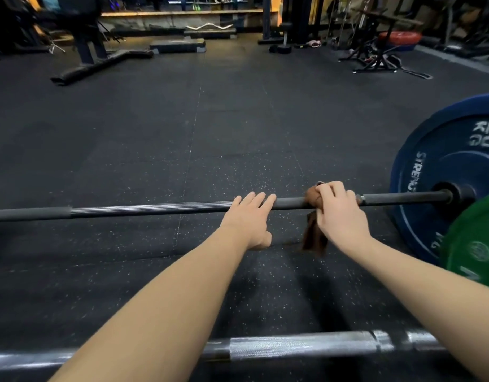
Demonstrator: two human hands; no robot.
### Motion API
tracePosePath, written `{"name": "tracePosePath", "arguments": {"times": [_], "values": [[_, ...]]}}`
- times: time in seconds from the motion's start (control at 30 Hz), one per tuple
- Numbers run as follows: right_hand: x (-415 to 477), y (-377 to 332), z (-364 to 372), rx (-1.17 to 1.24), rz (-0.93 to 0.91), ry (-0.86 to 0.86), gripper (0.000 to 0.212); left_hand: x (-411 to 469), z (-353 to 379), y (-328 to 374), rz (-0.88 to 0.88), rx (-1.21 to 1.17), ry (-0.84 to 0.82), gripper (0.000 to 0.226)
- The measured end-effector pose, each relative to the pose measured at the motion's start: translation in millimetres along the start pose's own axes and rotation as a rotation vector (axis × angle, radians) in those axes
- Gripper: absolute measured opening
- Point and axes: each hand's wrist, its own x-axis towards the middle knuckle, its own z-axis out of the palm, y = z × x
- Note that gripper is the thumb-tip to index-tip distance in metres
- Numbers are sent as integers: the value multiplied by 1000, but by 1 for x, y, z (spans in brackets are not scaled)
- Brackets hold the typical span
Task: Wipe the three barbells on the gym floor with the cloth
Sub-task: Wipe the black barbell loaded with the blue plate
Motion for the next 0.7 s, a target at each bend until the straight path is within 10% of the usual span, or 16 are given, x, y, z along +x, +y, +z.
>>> {"name": "tracePosePath", "arguments": {"times": [0.17,0.7], "values": [[-4,11,1,-22,61,39,37,-3,-12,-14,34,-286,14,83],[-6,-66,12,-16,33,30,34,-28,8,-63,-125,-17,112,75]]}}
